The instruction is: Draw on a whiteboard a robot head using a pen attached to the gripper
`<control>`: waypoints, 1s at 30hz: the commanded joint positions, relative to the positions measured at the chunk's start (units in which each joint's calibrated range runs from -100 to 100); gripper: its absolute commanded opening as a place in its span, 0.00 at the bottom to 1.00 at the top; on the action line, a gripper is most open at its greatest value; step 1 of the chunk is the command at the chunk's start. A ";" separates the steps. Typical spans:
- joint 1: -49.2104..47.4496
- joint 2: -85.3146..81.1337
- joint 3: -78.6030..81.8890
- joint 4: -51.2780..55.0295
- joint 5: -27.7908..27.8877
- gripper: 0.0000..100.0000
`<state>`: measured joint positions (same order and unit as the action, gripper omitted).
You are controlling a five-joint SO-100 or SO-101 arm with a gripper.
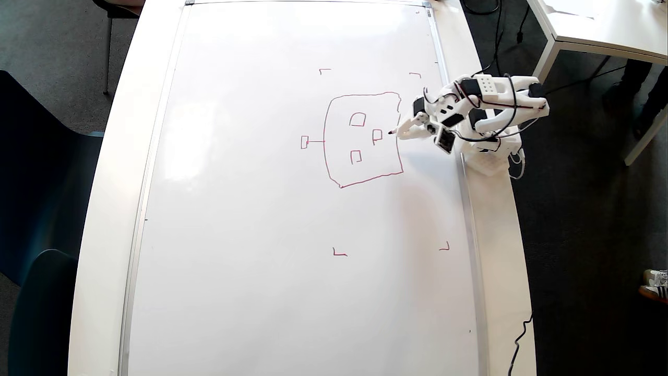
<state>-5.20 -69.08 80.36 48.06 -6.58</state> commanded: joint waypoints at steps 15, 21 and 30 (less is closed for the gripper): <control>4.72 -23.88 19.37 -36.33 11.89 0.01; 4.72 -26.64 19.19 -46.06 13.39 0.01; 4.65 -29.41 19.01 -72.30 14.51 0.01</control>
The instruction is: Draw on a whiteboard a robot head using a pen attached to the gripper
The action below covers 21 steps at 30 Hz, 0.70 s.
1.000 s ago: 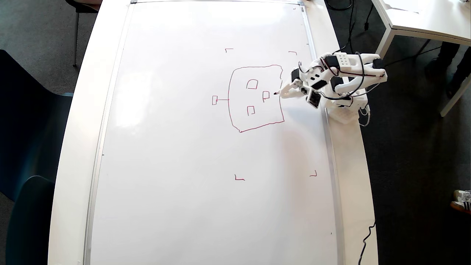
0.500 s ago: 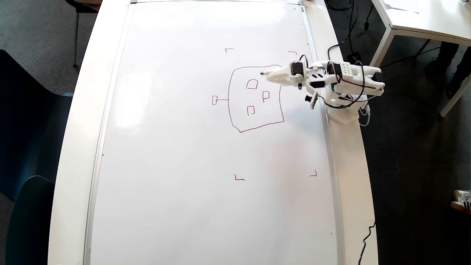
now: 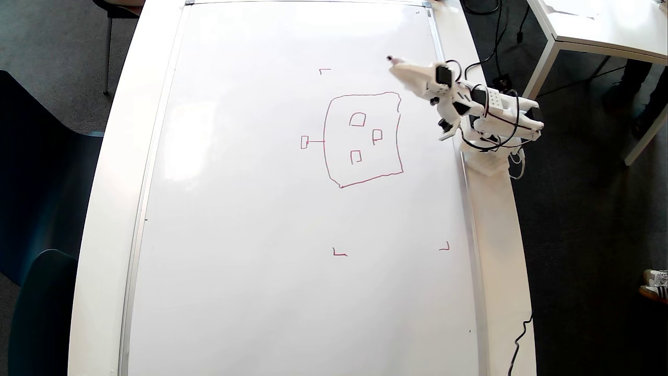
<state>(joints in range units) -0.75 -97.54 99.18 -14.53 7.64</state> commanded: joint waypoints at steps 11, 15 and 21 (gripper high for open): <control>-0.46 -1.03 0.19 -40.47 0.30 0.01; -0.39 -1.03 0.19 -52.81 0.35 0.01; 0.13 -1.03 0.19 -73.66 0.41 0.01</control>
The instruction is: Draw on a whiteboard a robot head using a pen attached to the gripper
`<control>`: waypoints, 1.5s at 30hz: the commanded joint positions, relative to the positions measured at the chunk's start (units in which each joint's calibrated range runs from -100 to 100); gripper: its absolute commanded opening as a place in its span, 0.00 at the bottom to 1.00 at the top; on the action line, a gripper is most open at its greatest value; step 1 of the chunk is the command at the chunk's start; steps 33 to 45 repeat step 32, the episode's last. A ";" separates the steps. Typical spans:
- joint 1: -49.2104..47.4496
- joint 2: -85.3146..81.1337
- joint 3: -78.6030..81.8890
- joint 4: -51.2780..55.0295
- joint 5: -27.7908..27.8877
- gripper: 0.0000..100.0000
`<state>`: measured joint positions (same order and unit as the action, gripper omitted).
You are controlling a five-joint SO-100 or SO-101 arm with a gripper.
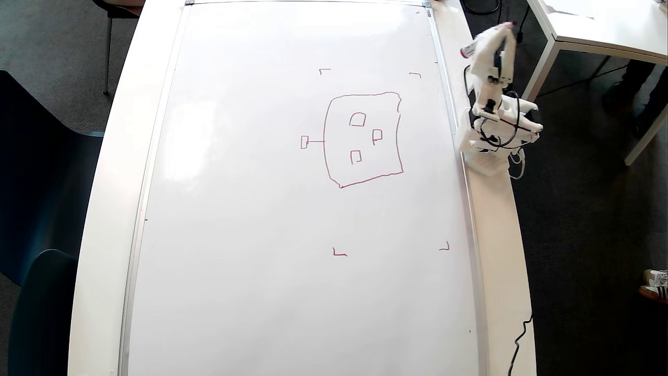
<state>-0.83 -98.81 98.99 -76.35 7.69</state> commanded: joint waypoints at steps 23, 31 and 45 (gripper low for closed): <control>-0.24 0.24 0.37 -23.21 0.09 0.01; -0.24 0.24 0.37 -23.21 0.09 0.01; -0.24 0.24 0.37 -23.21 0.09 0.01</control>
